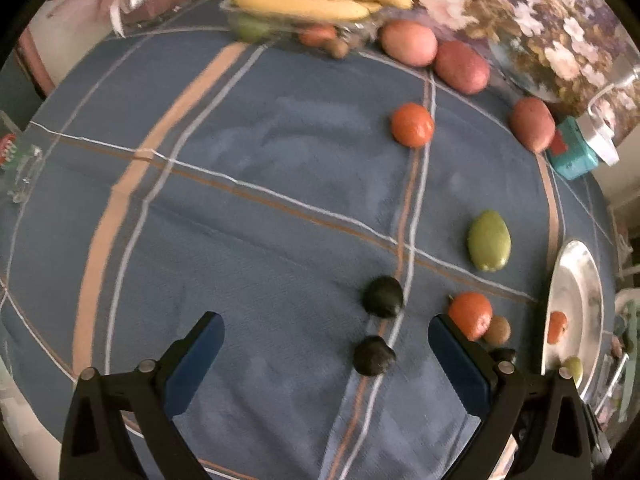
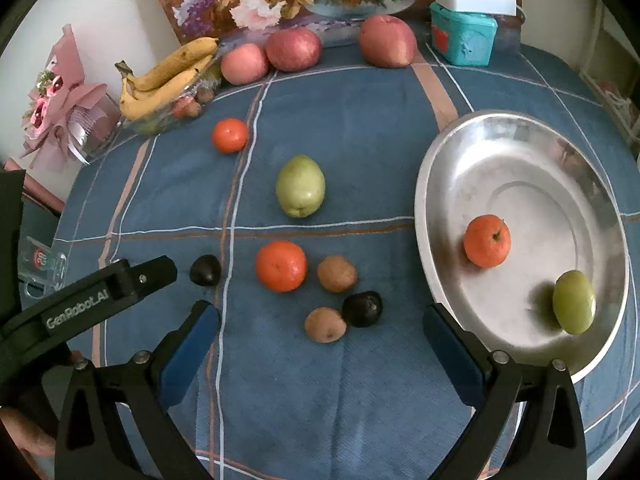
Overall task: Organize fruits
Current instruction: 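Lift both open tools out of the bowl toward the black plums, then close the left tool on a black plum while the right tool grasps another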
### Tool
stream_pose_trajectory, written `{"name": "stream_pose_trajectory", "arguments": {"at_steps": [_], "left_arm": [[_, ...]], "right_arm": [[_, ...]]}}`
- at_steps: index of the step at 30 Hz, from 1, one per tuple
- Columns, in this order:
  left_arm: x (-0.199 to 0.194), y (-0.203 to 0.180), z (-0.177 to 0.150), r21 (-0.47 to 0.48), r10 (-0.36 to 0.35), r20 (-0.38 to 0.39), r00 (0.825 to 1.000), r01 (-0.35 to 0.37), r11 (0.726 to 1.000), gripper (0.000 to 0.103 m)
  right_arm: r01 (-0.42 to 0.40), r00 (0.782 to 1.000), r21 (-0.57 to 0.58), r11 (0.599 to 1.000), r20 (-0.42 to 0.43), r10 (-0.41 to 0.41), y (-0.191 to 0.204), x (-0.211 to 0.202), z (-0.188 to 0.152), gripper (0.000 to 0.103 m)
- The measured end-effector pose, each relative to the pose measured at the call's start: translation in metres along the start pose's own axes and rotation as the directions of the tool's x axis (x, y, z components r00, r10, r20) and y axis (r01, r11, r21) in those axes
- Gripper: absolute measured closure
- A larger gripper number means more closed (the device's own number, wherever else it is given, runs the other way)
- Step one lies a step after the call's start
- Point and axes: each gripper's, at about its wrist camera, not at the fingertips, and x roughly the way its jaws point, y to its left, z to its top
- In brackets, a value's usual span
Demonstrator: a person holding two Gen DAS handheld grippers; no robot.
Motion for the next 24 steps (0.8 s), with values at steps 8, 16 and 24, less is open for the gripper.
{"name": "stream_pose_trajectory", "arguments": {"at_steps": [8, 16, 24], "left_arm": [[0.013, -0.012, -0.010, 0.012, -0.046, -0.075, 0.996, 0.047, 0.999, 0.021], [0.023, -0.020, -0.015, 0.000, -0.075, -0.122, 0.990, 0.075, 0.997, 0.048], [0.027, -0.027, -0.019, -0.009, -0.079, -0.141, 0.987, 0.078, 0.997, 0.068]], "right_arm": [[0.009, 1.000, 0.038, 0.999, -0.019, -0.008, -0.010, 0.003, -0.002, 0.034], [0.000, 1.000, 0.091, 0.996, -0.016, 0.002, -0.023, 0.009, -0.001, 0.056], [0.007, 0.999, 0.107, 0.994, -0.044, -0.002, -0.031, 0.019, -0.003, 0.066]]}}
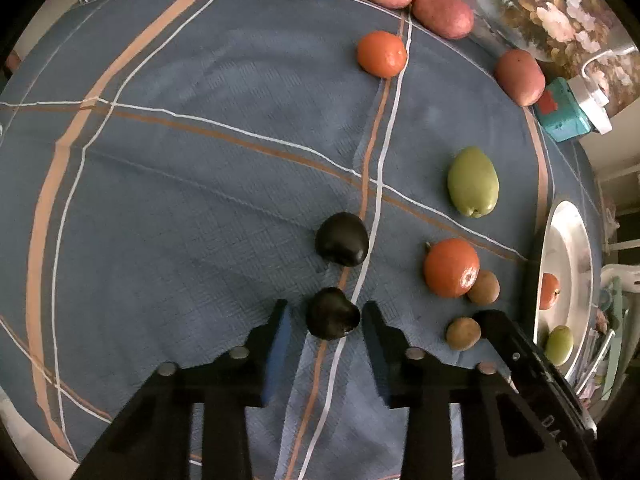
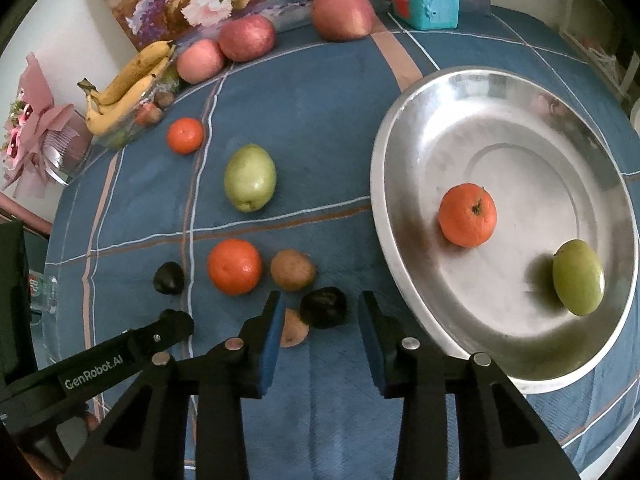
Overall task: Organize fruits
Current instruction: 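Close the left tool on a black plum while the right tool grasps another, then carry both black plums into the steel bowl and open both tools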
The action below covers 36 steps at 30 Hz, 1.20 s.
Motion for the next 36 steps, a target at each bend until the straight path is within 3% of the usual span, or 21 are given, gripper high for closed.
{"name": "stream_pose_trajectory", "arguments": {"at_steps": [7, 16, 26, 31, 36], "left_arm": [[-0.003, 0.001, 0.001, -0.037, -0.041, -0.006, 0.999, 0.041, 0.998, 0.076], [-0.027, 0.015, 0.003, -0.031, -0.080, 0.073, 0.994, 0.082, 0.996, 0.077], [-0.064, 0.004, 0.005, -0.004, -0.141, 0.169, 0.975, 0.144, 0.990, 0.077], [-0.061, -0.019, 0.003, 0.051, -0.162, 0.159, 0.974, 0.156, 0.986, 0.077], [-0.059, -0.059, -0.009, 0.177, -0.201, 0.150, 0.968, 0.174, 0.969, 0.077]], "right_arm": [[-0.005, 1.000, 0.006, 1.000, -0.006, 0.005, 0.000, 0.006, -0.001, 0.079], [-0.032, 0.998, 0.013, 0.999, 0.060, 0.031, 0.002, -0.015, 0.001, 0.080], [-0.036, 0.990, 0.048, 0.998, 0.136, 0.029, -0.009, -0.046, 0.011, 0.080], [0.008, 0.984, 0.128, 0.992, 0.176, -0.031, -0.039, -0.060, 0.018, 0.080], [0.073, 0.968, 0.252, 0.965, 0.215, -0.129, -0.085, -0.077, 0.021, 0.080]]}}
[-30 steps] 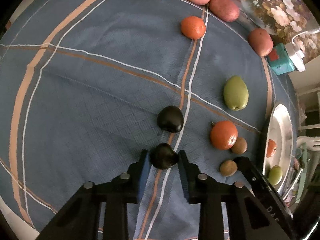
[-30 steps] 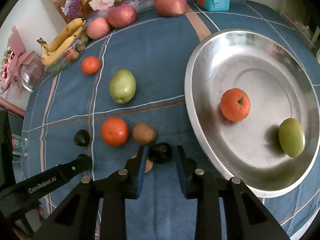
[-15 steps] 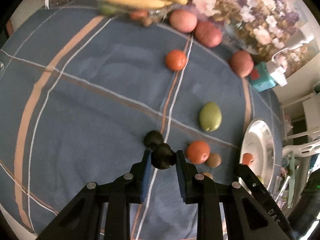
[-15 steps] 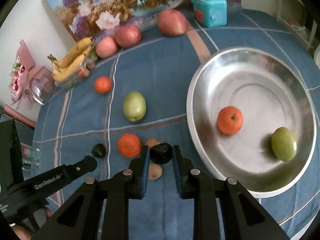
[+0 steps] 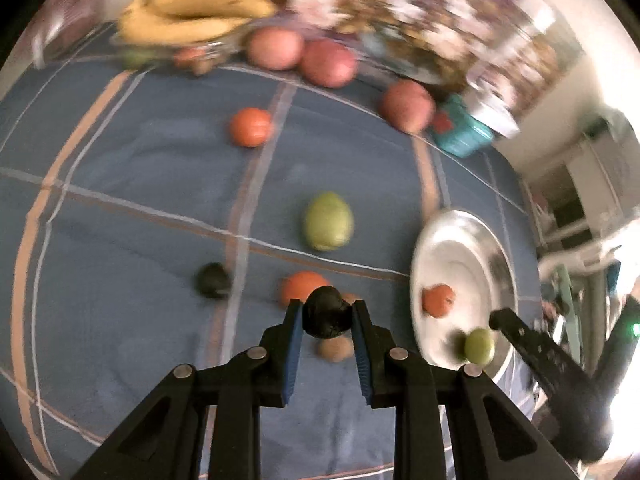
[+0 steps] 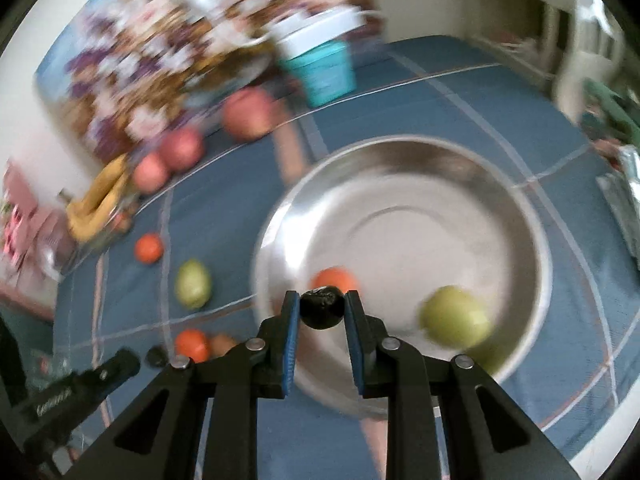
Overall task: Organize fruits
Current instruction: 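Carry both black plums into the steel bowl and open both tools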
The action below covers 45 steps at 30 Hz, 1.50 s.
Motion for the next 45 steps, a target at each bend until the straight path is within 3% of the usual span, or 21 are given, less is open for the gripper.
{"name": "stream_pose_trajectory", "arguments": {"at_steps": [4, 11, 20, 22, 23, 29, 32, 33, 36, 38, 42, 45], "left_arm": [[0.010, -0.044, -0.009, 0.130, -0.042, 0.002, 0.999, 0.041, 0.991, 0.077], [0.034, -0.103, -0.026, 0.330, -0.075, 0.016, 0.997, 0.066, 0.942, 0.077], [0.051, -0.115, -0.030, 0.352, -0.101, -0.017, 0.995, 0.100, 0.931, 0.073], [0.052, -0.116, -0.030, 0.346, -0.101, -0.016, 0.995, 0.101, 0.933, 0.050], [0.050, -0.115, -0.029, 0.343, -0.105, -0.008, 0.994, 0.102, 0.934, 0.045], [0.046, -0.110, -0.027, 0.328, -0.107, 0.001, 0.994, 0.101, 0.939, 0.044], [0.047, -0.103, -0.023, 0.299, -0.082, 0.003, 0.997, 0.077, 0.951, 0.036], [0.047, -0.100, -0.022, 0.292, -0.070, 0.008, 0.998, 0.065, 0.954, 0.031], [0.047, -0.089, -0.017, 0.262, -0.013, 0.031, 0.999, 0.004, 0.965, 0.014], [0.046, -0.078, -0.013, 0.224, 0.035, 0.050, 0.998, -0.045, 0.974, 0.002], [0.044, -0.053, -0.003, 0.142, 0.124, 0.075, 0.989, -0.134, 0.981, 0.000], [0.037, -0.031, 0.005, 0.085, 0.189, 0.093, 0.978, -0.197, 0.977, 0.000]], "right_arm": [[0.050, 0.998, 0.080, 0.996, 0.019, -0.052, -0.031, -0.005, 0.007, 0.080], [0.069, 0.997, 0.135, 0.988, 0.030, -0.073, -0.055, -0.002, 0.015, 0.080], [0.076, 0.997, 0.122, 0.990, 0.022, -0.079, -0.059, 0.005, 0.015, 0.079], [0.074, 0.997, 0.125, 0.989, 0.021, -0.077, -0.059, 0.005, 0.016, 0.079], [0.074, 0.997, 0.124, 0.990, 0.021, -0.077, -0.059, 0.005, 0.016, 0.079], [0.075, 0.996, 0.125, 0.989, 0.031, -0.080, -0.058, 0.002, 0.016, 0.072], [0.081, 0.996, 0.121, 0.989, 0.031, -0.085, -0.058, 0.002, 0.015, 0.072], [0.085, 0.996, 0.119, 0.989, 0.030, -0.089, -0.058, 0.002, 0.015, 0.068], [0.097, 0.994, 0.113, 0.989, 0.031, -0.101, -0.057, 0.002, 0.015, 0.038], [0.103, 0.994, 0.101, 0.989, 0.033, -0.107, -0.055, 0.003, 0.015, 0.035], [0.124, 0.991, 0.067, 0.990, 0.037, -0.127, -0.050, 0.005, 0.015, 0.017], [0.135, 0.990, 0.031, 0.990, 0.047, -0.136, -0.044, 0.005, 0.012, 0.011]]}}
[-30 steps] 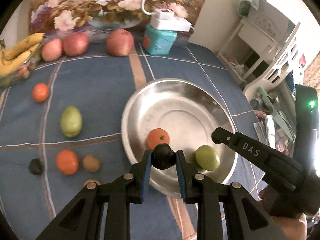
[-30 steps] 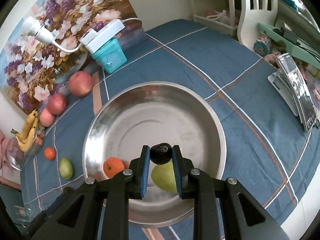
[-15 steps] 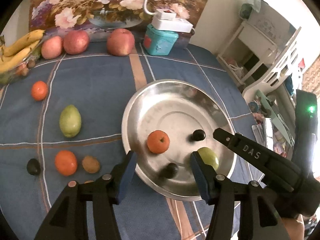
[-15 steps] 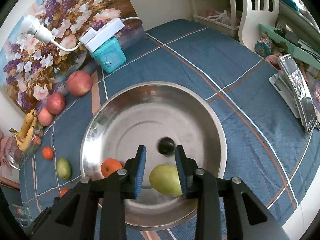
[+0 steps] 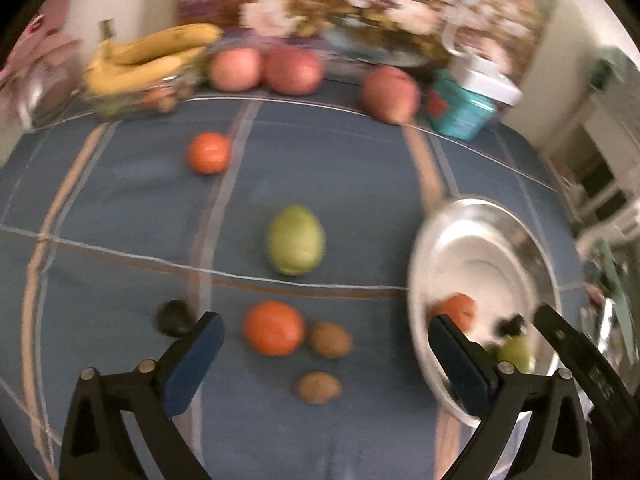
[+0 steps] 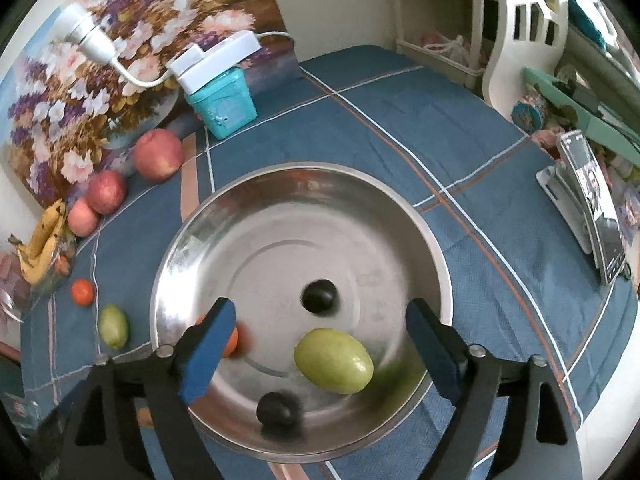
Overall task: Organize fruits
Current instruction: 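Carry both black plums into the steel bowl and open both tools, then move the left tool to a black plum while the right tool reaches a brown kiwi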
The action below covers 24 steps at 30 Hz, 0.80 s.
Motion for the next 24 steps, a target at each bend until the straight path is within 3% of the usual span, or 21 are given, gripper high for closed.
{"name": "stream_pose_trajectory", "arguments": {"at_steps": [1, 7, 11, 18, 24], "left_arm": [[-0.002, 0.007, 0.002, -0.012, 0.020, 0.005, 1.000, -0.020, 1.000, 0.000], [-0.013, 0.046, 0.012, -0.054, 0.149, 0.010, 0.989, -0.148, 0.987, 0.000], [-0.020, 0.076, 0.015, -0.093, 0.193, 0.000, 0.981, -0.192, 0.977, 0.000], [-0.036, 0.120, 0.022, -0.141, 0.260, 0.008, 0.966, -0.256, 0.956, 0.000], [-0.047, 0.147, 0.026, -0.185, 0.248, 0.016, 0.969, -0.241, 0.953, 0.000]], "right_arm": [[0.001, 1.000, -0.009, 1.000, 0.002, -0.001, 0.002, 0.000, -0.001, 0.006], [-0.032, 0.999, -0.086, 0.996, 0.037, 0.036, 0.025, -0.007, -0.007, 0.005], [-0.080, 0.996, -0.153, 0.985, 0.035, 0.086, 0.050, -0.011, -0.015, 0.005], [-0.161, 0.987, -0.274, 0.948, -0.036, 0.157, 0.105, -0.013, -0.039, 0.005], [-0.232, 0.972, -0.359, 0.904, -0.121, 0.201, 0.150, -0.011, -0.062, 0.005]]}}
